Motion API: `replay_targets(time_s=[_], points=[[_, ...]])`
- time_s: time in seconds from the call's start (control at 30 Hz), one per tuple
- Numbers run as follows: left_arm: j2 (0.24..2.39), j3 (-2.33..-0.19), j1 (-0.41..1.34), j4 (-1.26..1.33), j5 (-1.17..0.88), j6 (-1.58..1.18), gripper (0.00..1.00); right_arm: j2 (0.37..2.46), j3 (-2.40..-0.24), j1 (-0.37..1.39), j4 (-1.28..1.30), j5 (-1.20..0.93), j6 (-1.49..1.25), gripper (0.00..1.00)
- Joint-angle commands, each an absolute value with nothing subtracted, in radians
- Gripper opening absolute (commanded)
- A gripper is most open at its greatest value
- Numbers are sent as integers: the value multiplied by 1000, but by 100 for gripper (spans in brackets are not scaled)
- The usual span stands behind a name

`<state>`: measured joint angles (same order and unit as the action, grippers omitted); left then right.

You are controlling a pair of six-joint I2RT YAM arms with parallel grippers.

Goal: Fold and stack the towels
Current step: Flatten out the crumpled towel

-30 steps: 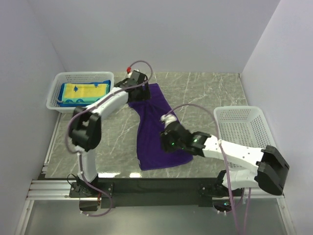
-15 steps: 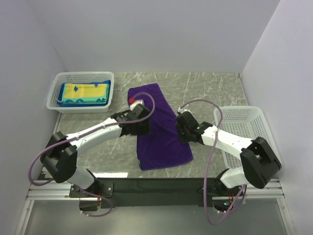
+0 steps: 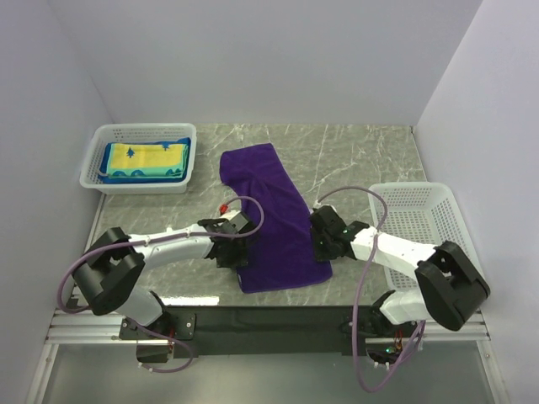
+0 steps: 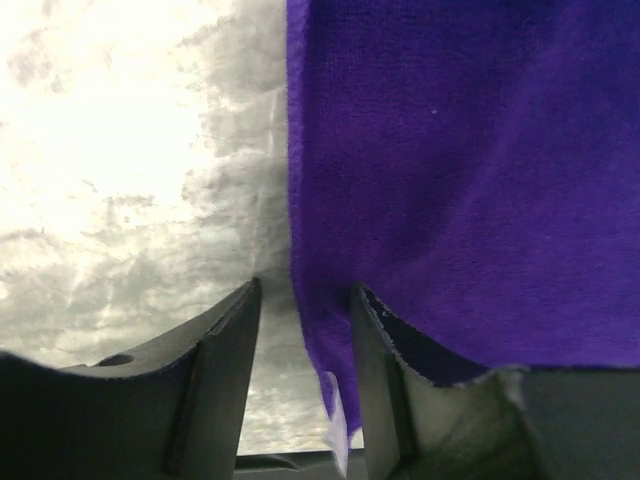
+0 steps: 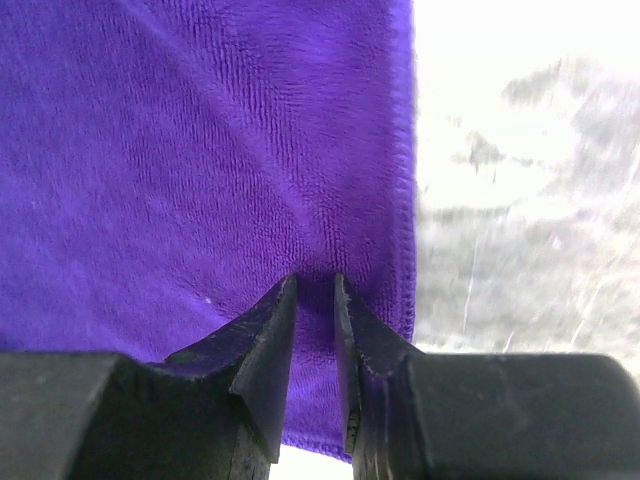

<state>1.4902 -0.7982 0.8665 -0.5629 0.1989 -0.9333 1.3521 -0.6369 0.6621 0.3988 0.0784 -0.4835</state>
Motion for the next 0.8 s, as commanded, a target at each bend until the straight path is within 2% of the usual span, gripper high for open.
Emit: replay_targets(time_s=[0.0,0.23,0.3,0.4,0.53,0.6,0.77], points=[[1483,-756,870,-589,181,-986,47,1283,-583,670,466,16,-564,30],[1414,-684,870,-655,186,-1066,46,1157,-500,836,574,-21,-738,30],[1367,-664,870,-690,199,-1095,47,1125,-500,934,609,-23,-802,30],[1287,-657,870,-747,219,-1123,47,1080,-526,976,638,-3,-815,31],[1168,-684,867,-817,268,-1140,47,1032,-667,942,658,135,-683,31],[1146,-728,856,-839,293,-1131,50,1032,-747,867,626,155,-614,32],[1187,-830,790,-715,298,-1031,60,1155,-853,661,434,48,-402,32]])
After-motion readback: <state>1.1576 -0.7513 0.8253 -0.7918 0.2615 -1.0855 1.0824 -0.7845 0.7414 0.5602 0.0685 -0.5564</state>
